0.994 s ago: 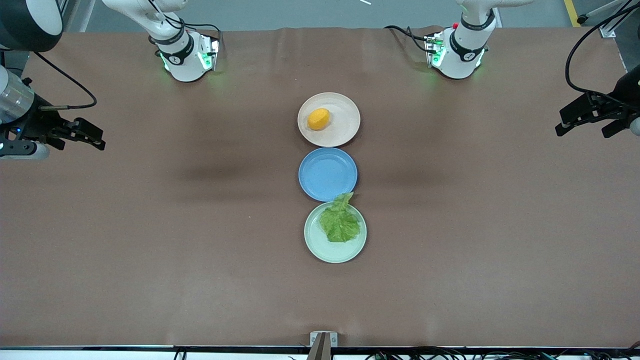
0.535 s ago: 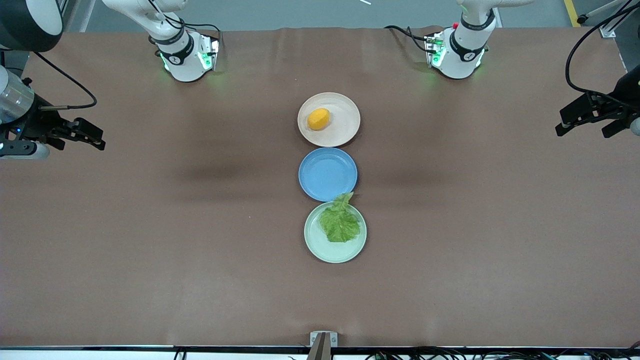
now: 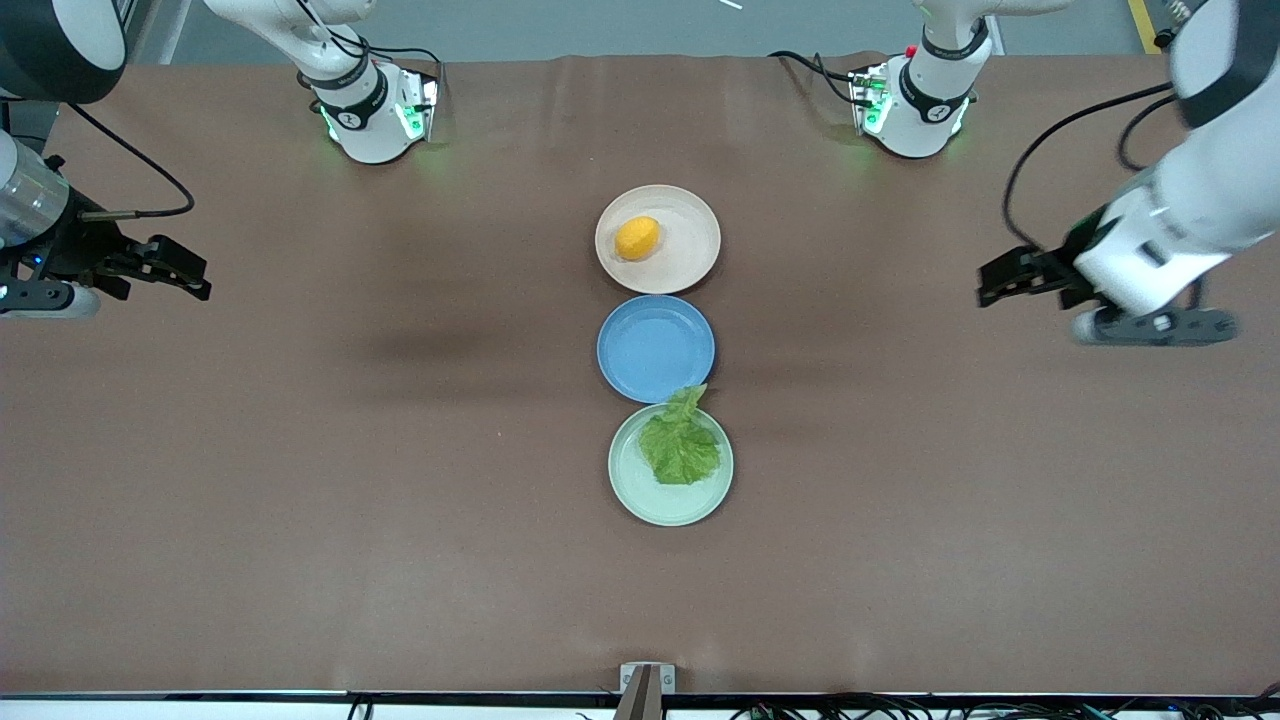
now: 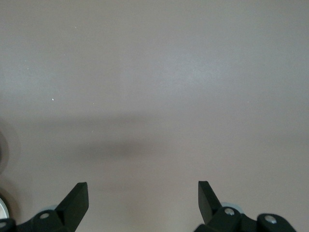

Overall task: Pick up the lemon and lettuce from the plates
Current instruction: 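Reach the left gripper down to the lettuce while the right gripper moves out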

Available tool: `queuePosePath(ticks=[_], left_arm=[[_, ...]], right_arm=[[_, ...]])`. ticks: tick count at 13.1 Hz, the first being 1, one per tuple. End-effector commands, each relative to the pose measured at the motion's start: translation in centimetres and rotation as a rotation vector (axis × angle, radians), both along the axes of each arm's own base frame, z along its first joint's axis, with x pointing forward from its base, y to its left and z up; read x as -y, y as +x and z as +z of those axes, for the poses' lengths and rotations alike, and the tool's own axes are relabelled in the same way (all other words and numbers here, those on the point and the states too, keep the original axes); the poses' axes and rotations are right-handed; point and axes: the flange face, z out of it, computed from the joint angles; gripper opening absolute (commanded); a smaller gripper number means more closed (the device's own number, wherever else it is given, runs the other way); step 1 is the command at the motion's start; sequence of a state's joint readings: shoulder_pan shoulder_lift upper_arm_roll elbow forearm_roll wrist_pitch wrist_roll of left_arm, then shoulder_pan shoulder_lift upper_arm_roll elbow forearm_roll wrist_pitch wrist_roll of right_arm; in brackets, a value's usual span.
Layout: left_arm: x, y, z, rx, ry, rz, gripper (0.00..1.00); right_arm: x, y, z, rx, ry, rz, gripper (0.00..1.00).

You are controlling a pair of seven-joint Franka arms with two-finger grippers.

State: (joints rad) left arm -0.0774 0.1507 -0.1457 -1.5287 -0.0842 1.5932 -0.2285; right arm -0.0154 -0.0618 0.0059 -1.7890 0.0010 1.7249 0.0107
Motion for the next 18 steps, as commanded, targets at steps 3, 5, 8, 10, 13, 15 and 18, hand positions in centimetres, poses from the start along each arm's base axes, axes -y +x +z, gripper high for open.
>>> queuePosePath(ticks=[3,5,8,10,13,15,18], left_arm=[[10.6,1.4,-7.7,-0.031,0.013,0.134,1.0],[14.9,1.7,-11.7,-0.025,0.014,0.205,1.0],[20.9,2.2,-17.7,0.02,-0.025,0.337,1.0],[23.9,2.3,-21.1,0.053,-0.065,0.445,1.0],[26.9,2.5,-25.9,0.104,-0.121,0.618,1.0],[27.4,2.8,-27.6,0.126,-0.154,0.737,1.0],[28.0,2.5,-30.2,0.123,-0.168,0.799,1.0]], right_arm=[[0.3,-0.2,2.0,0.04,-0.011,0.005,1.0],[0.1,1.2,-1.1,-0.014,-0.007,0.008,1.0],[-2.1,3.9,-4.5,-0.073,0.002,0.04,1.0],[-5.0,3.0,-5.0,-0.136,0.056,-0.131,1.0],[-13.6,-0.5,-6.7,-0.18,0.024,-0.319,1.0],[-20.5,-3.8,-8.0,-0.165,0.008,-0.436,1.0],[-29.8,-8.7,-11.6,-0.132,0.001,-0.586,1.0]])
